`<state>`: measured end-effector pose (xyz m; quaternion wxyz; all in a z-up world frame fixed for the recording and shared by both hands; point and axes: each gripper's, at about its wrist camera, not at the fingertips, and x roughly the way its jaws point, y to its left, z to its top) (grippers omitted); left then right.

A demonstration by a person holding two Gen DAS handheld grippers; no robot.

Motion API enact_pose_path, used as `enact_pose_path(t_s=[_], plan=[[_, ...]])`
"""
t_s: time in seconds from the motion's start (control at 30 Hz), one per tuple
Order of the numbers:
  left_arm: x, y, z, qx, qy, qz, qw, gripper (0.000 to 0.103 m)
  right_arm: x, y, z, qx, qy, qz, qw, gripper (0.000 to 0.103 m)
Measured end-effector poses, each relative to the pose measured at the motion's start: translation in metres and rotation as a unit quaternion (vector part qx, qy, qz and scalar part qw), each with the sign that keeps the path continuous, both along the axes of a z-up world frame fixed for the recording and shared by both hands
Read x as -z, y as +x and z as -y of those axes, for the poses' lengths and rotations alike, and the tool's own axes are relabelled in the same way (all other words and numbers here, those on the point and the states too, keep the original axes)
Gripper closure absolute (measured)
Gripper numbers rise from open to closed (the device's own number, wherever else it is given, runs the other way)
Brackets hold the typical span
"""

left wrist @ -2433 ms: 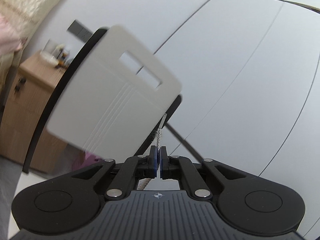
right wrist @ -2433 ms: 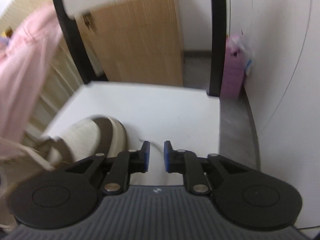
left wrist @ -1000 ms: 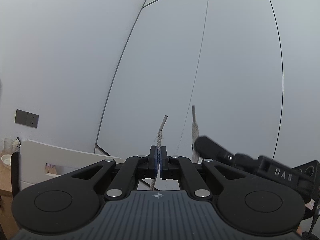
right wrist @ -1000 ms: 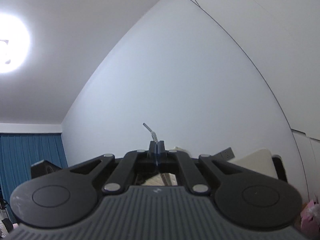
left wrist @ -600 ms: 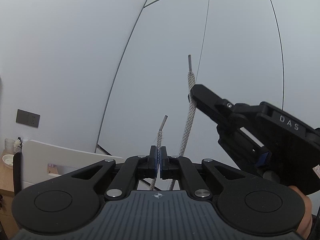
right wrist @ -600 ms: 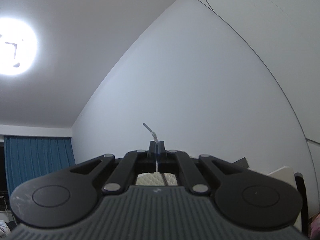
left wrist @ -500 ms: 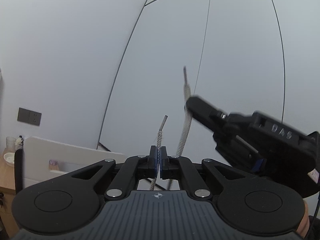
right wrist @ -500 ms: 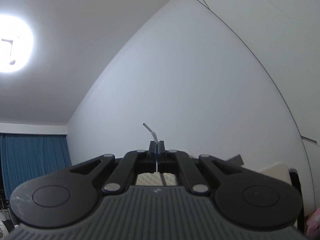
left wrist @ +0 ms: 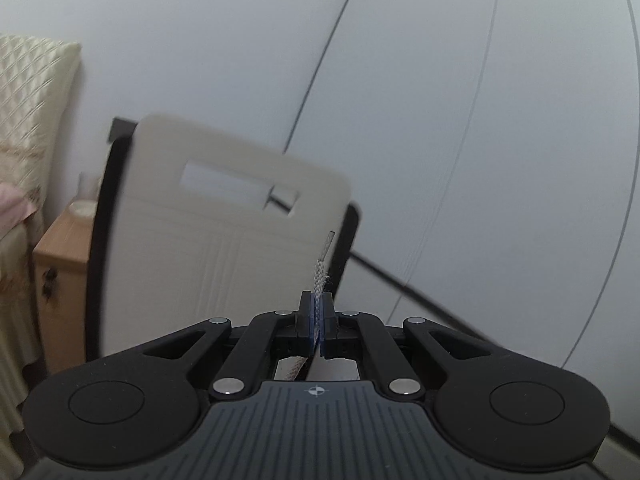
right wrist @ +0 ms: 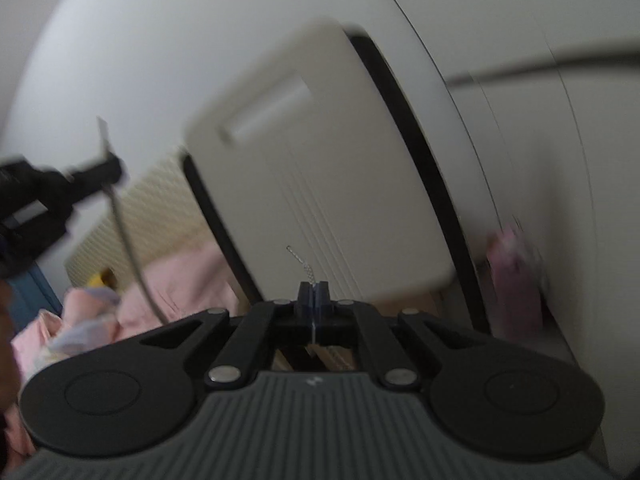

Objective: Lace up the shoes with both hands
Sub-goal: 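Lower both lace ends toward the sneaker and open both grippers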

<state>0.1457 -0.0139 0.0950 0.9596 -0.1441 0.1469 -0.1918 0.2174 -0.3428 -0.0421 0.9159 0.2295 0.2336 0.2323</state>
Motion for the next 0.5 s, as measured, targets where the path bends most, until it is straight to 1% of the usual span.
enact_pose_path(t_s=[0.07, 0.17, 0.2, 0.27, 0.37, 0.43, 0.5], plan=[[0.026, 0.0, -0.002, -0.009, 0.013, -0.022, 0.9996, 0.1, 0.038, 0.005, -0.012, 0.002, -0.01, -0.033, 0.999, 0.101], [0.072, -0.002, -0.006, -0.025, 0.041, -0.055, 0.9974, 0.1, 0.084, -0.008, -0.054, -0.003, -0.025, -0.055, 0.998, 0.101], [0.09, -0.002, -0.009, -0.032, 0.048, -0.069, 0.996, 0.1, 0.093, -0.011, -0.058, 0.0, -0.025, -0.064, 0.998, 0.101], [0.123, -0.002, -0.013, -0.047, 0.054, -0.101, 0.9923, 0.1, 0.107, -0.011, -0.064, 0.004, -0.028, -0.08, 0.996, 0.101], [0.167, 0.017, -0.017, -0.055, 0.072, -0.126, 0.9879, 0.1, 0.119, -0.006, -0.073, 0.006, -0.043, -0.101, 0.994, 0.1], [0.189, 0.024, -0.02, -0.062, 0.072, -0.143, 0.9852, 0.1, 0.124, -0.006, -0.067, 0.002, -0.054, -0.112, 0.992, 0.099], [0.203, 0.012, -0.021, -0.074, 0.074, -0.161, 0.9815, 0.1, 0.134, -0.003, -0.067, 0.008, -0.068, -0.129, 0.989, 0.098]])
